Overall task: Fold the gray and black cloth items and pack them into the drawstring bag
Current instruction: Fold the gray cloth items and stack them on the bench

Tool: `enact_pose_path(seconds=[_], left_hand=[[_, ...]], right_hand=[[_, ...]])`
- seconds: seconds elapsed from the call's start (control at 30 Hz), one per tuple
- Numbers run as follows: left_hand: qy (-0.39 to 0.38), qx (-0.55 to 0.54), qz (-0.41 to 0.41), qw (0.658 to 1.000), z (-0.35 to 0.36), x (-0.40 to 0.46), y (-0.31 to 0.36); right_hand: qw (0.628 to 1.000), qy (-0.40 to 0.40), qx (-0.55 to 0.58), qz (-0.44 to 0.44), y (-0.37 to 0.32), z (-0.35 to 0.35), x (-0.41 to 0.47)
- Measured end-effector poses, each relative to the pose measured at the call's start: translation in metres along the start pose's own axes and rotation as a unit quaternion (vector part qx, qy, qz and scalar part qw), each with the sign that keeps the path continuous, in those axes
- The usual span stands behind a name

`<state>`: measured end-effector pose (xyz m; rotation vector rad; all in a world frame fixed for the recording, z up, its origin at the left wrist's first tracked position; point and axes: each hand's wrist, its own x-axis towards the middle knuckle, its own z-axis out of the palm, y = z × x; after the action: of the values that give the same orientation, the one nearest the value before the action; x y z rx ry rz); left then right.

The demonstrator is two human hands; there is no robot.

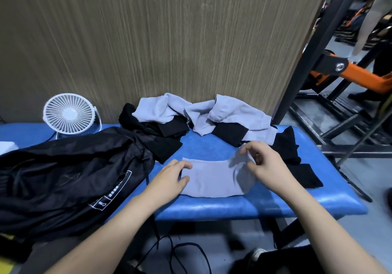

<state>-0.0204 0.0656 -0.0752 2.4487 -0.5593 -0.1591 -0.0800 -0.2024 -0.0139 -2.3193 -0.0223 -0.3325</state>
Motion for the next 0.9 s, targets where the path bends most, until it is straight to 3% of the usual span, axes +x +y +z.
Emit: enact_pose_path(seconds=[0.27,0.57,0.77,0.8,0.9], left_hand=[[0.007,-0.017,0.003,1.000,0.000,-0.002,-0.006],[0.011,-0.102,-0.036,0.994,-0.009,-0.004,-0.013],[0.037,-0.173,-0.068,0.982,-0.010,-0.003,-0.014],[0.039,-0.182,-0.077,0.979,-0.009,-0.003,-0.014],[0.037,-0.161,-0.098,0.981,-0.005,-0.002,-0.013]], right_hand=[[0.982,-0.068,0.171,0.035,-0.047,0.051,0.008],[0.980,-0.157,0.114,0.047,-0.059,0.112,0.016],[0.934,-0.201,0.289,0.059,-0.066,0.112,0.007],[0.945,-0.180,0.269,0.041,-0.063,0.108,0.010],[0.992,-0.086,0.068,-0.066,-0.046,0.089,0.018]])
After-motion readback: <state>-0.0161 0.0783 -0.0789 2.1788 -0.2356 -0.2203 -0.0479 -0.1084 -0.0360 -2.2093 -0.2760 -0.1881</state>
